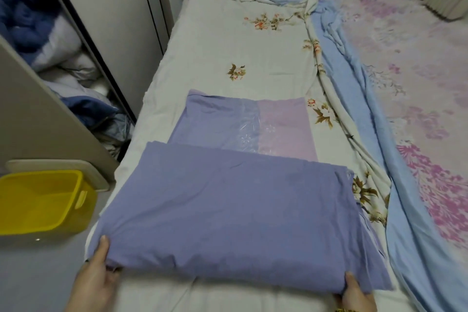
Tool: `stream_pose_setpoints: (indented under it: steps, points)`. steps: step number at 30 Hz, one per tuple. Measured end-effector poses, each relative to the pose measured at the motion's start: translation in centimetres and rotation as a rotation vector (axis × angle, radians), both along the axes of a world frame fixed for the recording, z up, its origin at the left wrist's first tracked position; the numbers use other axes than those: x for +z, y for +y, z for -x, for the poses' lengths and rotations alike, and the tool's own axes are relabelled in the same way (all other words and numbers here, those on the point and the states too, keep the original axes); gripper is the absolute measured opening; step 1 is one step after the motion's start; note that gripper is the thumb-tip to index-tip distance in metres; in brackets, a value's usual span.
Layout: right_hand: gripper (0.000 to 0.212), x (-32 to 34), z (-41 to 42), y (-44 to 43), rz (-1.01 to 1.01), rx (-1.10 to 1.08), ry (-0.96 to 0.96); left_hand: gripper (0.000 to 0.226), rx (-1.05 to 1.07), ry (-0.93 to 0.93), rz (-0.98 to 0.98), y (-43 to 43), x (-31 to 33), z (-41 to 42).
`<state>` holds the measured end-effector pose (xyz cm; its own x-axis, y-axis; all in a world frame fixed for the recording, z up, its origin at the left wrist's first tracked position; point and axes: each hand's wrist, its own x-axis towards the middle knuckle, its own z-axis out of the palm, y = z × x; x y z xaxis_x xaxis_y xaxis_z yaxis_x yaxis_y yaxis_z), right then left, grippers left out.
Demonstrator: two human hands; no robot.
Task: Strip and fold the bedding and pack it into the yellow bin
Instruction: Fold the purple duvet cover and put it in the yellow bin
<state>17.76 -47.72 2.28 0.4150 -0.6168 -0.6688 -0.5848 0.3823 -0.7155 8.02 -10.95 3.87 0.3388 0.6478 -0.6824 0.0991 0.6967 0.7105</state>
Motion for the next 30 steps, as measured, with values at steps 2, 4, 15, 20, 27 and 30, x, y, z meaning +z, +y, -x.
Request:
stream_pose_setpoints:
  steps: [2, 4, 15, 20, 27, 30]
  points:
    - [0.053, 1.2, 1.1, 0.0, -0.123, -0.082, -0.042, 0.043, -0.016, -0.001, -0.027, -0.2, 1.2, 1.4]
    - [0.091, 1.3, 2.2, 0.7, -0.259, -0.029, -0.056, 0.044, -0.019, -0.008, -0.014, 0.2, 2.2, 1.8]
    - [0.024, -0.3, 3.9, 4.2, -0.468, 0.136, 0.061, 0.041, -0.077, 0.069, 0.150, -4.9, -0.2, 1.8]
    - [0.038, 0.1, 3.5, 4.4, -0.364, 0.138, -0.043, 0.022, -0.156, 0.022, 0.340, -8.7, -0.4, -1.4]
    - [0.020, 4.0, 3.0, 3.3, -0.306, 0.285, -0.165, 0.024, -0.092, -0.067, 0.169, -8.7, 3.1, -2.3]
    - [0.020, 6.5, 3.4, 2.8, -0.298, 0.301, -0.231, 0.021, -0.156, -0.119, 0.024, -8.7, 5.3, -1.2]
